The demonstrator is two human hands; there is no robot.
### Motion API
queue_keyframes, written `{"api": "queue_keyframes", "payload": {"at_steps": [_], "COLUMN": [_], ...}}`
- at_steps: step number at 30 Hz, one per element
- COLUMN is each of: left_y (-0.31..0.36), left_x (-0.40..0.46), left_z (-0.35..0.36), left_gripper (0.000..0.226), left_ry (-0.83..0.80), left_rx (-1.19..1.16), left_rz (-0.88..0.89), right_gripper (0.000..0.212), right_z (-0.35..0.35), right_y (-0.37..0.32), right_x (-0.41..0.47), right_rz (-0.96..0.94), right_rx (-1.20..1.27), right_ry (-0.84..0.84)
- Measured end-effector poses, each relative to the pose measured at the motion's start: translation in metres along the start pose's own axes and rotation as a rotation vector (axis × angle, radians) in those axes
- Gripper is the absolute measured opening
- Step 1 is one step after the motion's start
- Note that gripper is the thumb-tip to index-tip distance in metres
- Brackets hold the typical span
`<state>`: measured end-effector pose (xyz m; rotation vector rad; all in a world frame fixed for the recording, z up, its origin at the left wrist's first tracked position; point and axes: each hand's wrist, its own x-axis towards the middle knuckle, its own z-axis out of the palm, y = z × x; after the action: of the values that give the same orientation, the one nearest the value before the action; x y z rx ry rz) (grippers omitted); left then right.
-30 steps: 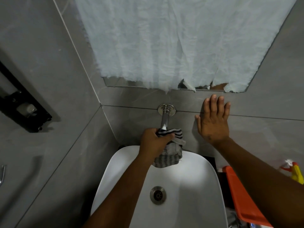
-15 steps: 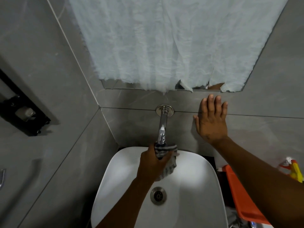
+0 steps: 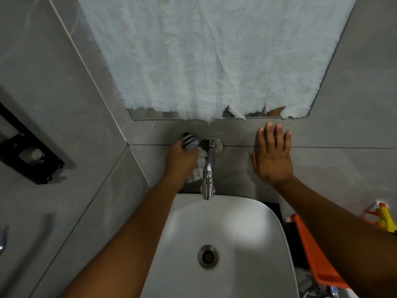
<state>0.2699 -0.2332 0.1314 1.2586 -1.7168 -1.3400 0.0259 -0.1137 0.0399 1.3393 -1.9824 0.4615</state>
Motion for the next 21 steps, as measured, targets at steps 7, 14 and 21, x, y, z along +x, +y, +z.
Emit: {"api": "queue_keyframes", "payload": {"at_steps": [7,14,21], "left_y": [-0.008,-0.005,0.008], "left_x": [0.003,0.009,-0.017], "left_z": [0.031,0.036,0.065], "left_gripper": [0.01,0.031,0.032], "left_ry": [-0.018,-0.139,0.064], "left_rx": [-0.45,-0.502,0.886], "left_rz": [-0.337,-0.432,0.484], "right_gripper": [0.091,0.088,0.09], "right_z": [0.005,0.015,0.024], "right_y": [0.003,0.008,0.01], "right_x": [0.001,0.0,-0.002], "right_rz": [-0.003,-0.007,-0.023], "right_rx": [-0.001,-0.039,-0.048], "right_ry": [0.002,0.042,0.113]}}
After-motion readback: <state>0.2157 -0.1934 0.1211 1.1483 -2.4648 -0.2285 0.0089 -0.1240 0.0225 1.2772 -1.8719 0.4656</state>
